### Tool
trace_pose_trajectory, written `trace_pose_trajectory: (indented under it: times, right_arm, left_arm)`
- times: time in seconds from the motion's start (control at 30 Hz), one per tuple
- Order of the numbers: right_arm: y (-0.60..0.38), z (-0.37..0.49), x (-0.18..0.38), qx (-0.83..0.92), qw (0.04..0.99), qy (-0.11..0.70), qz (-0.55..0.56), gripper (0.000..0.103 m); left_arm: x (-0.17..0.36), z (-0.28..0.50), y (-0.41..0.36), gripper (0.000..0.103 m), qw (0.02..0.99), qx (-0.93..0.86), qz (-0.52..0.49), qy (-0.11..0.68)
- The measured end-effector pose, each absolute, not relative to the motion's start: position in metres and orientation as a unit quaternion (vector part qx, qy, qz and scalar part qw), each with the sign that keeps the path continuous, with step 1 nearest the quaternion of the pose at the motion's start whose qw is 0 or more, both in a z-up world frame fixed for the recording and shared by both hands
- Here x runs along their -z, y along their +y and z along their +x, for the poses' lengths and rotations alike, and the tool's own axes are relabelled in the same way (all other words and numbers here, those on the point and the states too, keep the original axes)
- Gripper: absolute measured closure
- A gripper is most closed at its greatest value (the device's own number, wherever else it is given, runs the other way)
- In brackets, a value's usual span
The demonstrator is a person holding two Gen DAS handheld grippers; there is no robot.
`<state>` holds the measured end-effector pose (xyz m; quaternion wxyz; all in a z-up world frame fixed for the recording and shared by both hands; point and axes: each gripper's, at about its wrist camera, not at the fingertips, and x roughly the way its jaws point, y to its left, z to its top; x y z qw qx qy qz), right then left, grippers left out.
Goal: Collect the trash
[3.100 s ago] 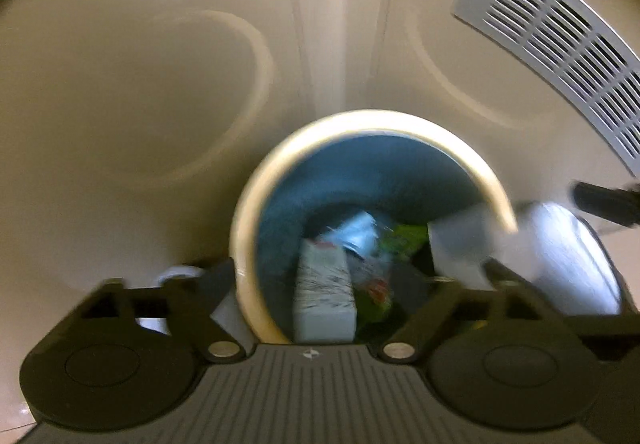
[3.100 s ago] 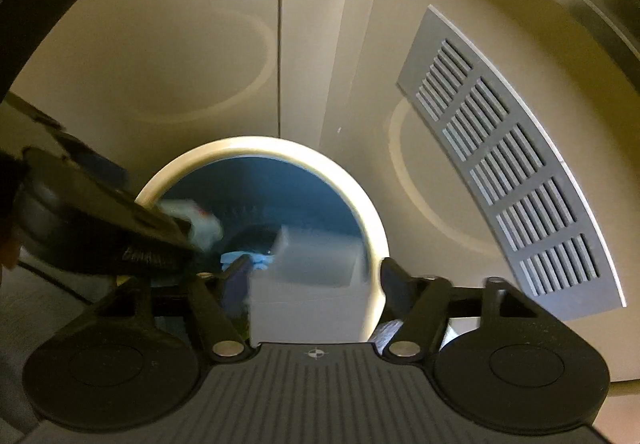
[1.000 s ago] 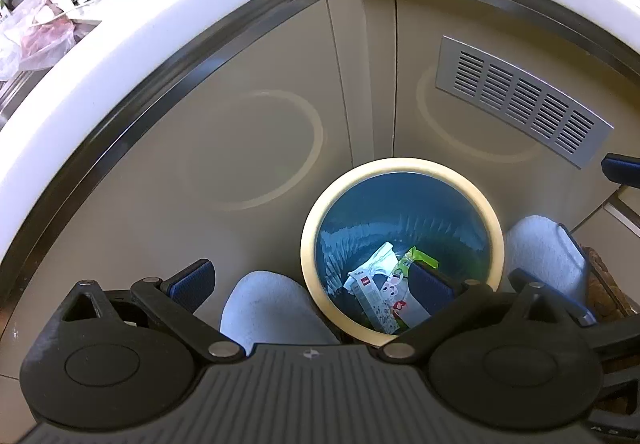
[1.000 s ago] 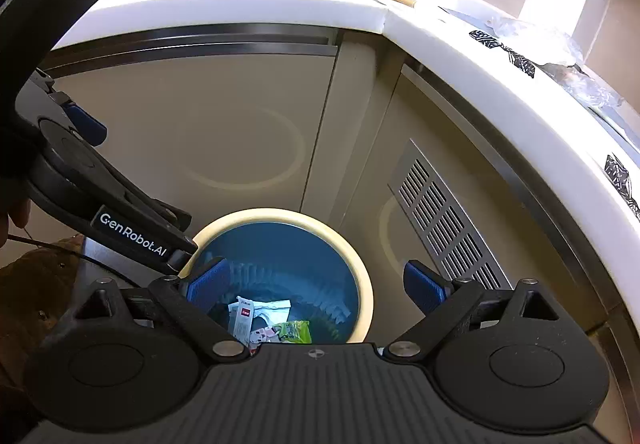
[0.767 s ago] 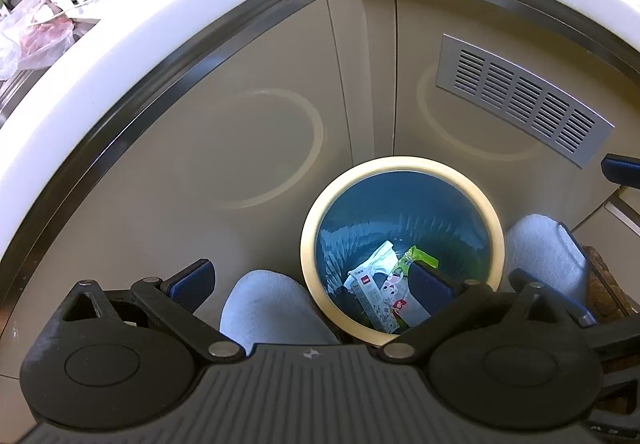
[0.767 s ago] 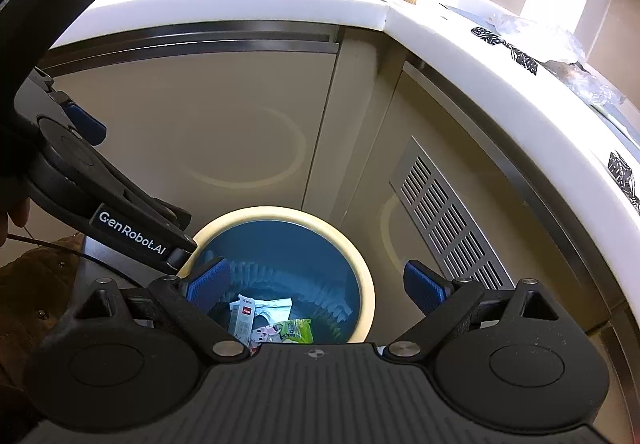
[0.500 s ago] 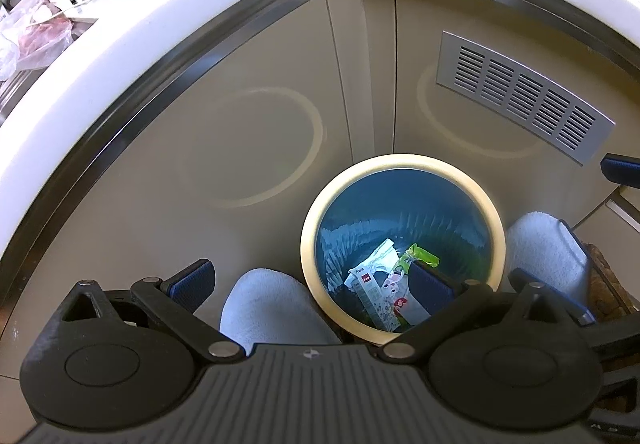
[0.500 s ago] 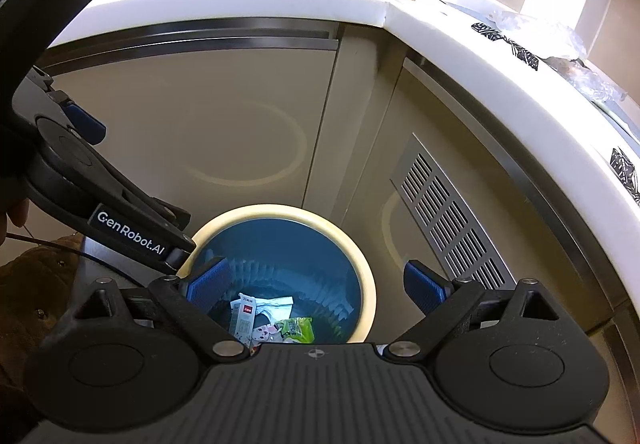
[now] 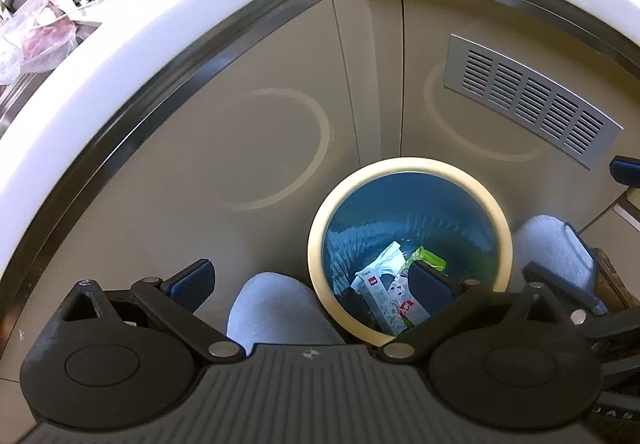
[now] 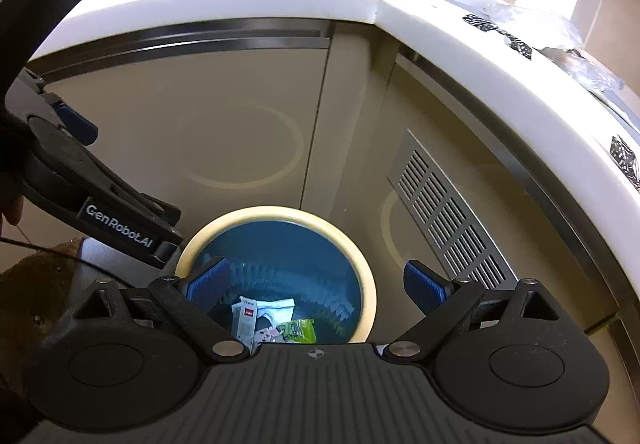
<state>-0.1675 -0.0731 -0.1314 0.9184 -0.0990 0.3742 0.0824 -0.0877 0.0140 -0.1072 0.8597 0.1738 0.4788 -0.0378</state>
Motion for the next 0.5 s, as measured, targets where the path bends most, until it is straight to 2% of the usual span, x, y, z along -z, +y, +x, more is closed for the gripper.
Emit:
trace_pose_trajectory:
  times: [0.23,0.5]
  right_arm:
    - [-0.083,-0.17,0.124,-0.079,0.927,0.356,-0.087,0.008]
    - [-0.107,-0.173,0.093,-0.067,0.946,0.308,-0.07,0.008]
  left_arm:
    - [0.097,-0.081,0.018,0.0,0.861,0.034,0.161,0.481]
    - [0.061,-0.072,0.026,0.0,0.88,0.028,0.119,0.46]
